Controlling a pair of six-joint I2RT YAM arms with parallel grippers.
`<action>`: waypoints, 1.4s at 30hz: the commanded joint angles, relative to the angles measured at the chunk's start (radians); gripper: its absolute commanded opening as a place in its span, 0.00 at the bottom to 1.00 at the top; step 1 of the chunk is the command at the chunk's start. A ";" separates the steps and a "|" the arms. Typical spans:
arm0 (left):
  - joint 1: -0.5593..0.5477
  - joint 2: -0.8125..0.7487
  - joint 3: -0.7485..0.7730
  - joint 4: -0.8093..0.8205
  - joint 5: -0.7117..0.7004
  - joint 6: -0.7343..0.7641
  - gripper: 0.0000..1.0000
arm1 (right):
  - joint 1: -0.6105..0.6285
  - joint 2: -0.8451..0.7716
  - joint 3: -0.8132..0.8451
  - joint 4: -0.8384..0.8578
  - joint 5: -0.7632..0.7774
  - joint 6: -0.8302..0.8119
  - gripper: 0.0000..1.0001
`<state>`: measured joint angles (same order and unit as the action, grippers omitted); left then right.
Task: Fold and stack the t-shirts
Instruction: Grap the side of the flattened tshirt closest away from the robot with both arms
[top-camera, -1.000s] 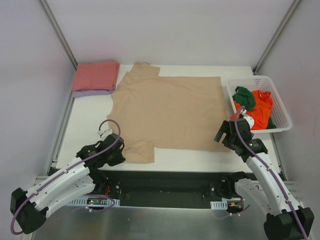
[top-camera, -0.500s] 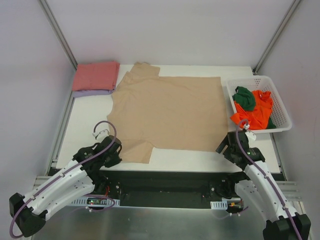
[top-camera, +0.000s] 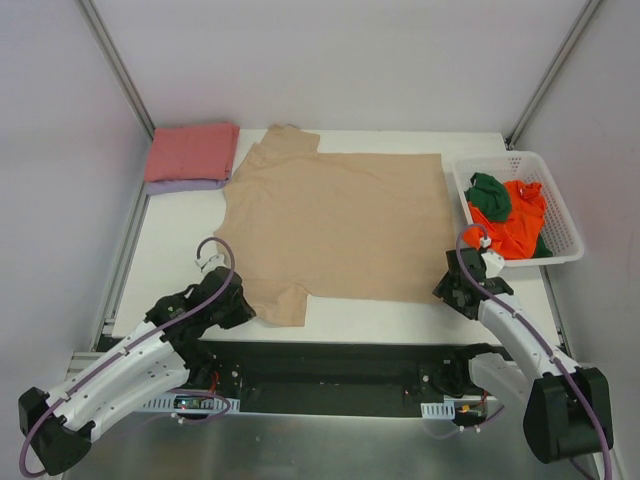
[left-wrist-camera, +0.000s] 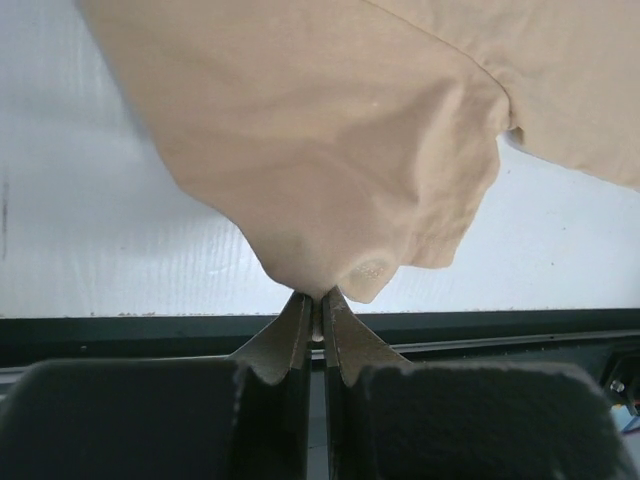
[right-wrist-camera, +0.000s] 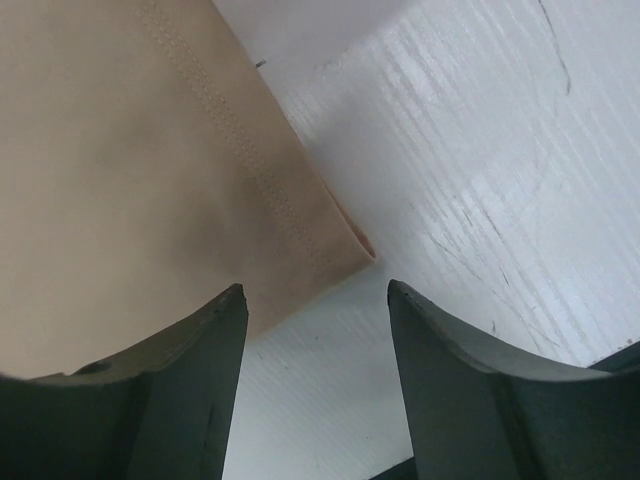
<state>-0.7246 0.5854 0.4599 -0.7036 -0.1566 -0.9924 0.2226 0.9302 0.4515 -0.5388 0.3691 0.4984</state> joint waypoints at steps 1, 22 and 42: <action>0.008 0.024 0.002 0.075 0.048 0.040 0.00 | -0.011 0.041 -0.001 0.068 0.005 0.012 0.60; 0.008 0.077 0.068 0.118 0.046 0.052 0.00 | -0.023 0.095 -0.016 0.120 -0.061 -0.015 0.15; 0.137 0.359 0.367 0.228 -0.017 0.198 0.00 | -0.032 0.189 0.262 0.114 -0.058 -0.153 0.00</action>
<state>-0.6518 0.8917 0.7425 -0.5381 -0.1783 -0.8677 0.2024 1.0817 0.6277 -0.4309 0.3050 0.3779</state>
